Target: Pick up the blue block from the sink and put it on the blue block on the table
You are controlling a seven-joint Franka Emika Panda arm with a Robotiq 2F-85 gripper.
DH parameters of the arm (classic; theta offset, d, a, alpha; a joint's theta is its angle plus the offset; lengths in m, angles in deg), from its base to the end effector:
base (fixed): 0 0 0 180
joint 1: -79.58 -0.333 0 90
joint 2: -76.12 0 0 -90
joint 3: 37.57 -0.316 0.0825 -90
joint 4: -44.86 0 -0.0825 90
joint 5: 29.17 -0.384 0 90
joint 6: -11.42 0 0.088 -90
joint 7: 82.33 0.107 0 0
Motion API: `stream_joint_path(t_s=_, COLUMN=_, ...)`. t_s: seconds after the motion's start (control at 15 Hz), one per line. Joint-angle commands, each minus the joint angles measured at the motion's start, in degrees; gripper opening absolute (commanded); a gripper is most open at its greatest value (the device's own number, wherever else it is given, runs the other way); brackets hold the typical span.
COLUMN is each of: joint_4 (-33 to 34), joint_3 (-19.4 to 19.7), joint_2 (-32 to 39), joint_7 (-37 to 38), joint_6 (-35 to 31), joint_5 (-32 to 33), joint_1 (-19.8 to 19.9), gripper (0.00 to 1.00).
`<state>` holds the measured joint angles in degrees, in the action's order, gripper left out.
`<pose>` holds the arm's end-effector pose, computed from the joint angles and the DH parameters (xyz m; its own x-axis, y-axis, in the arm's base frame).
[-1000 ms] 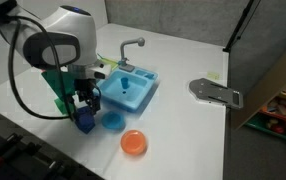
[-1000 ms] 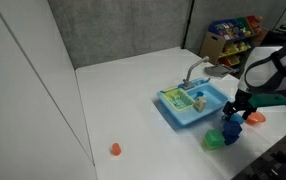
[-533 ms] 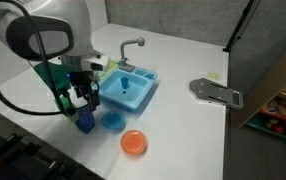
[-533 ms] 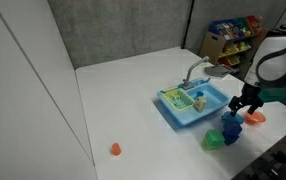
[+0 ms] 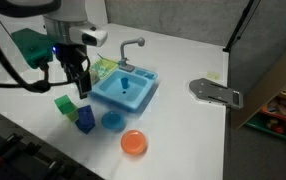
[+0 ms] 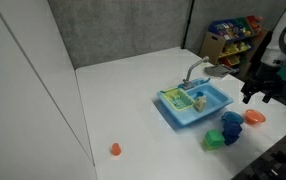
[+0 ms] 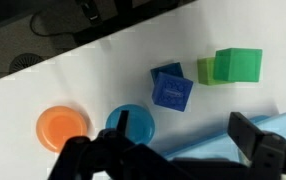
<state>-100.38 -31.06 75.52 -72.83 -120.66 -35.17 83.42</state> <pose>0.4248 -0.0753 0.2609 0.8884 -0.3991 -0.2269 -0.4148 -0.9096 -0.0246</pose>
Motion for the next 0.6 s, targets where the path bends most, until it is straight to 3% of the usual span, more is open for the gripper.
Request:
stream_joint_path(t_s=0.0, joint_4=0.44, joint_3=-0.27, joint_2=-8.05, joint_7=4.21, joint_6=7.91, joint_5=2.27, joint_1=1.32, gripper=1.0)
stream_joint_path(t_s=0.53, joint_4=-1.4, joint_3=-3.85, joint_2=-22.36, joint_7=9.81, joint_6=15.99, joint_5=13.38, joint_1=3.39, gripper=1.0)
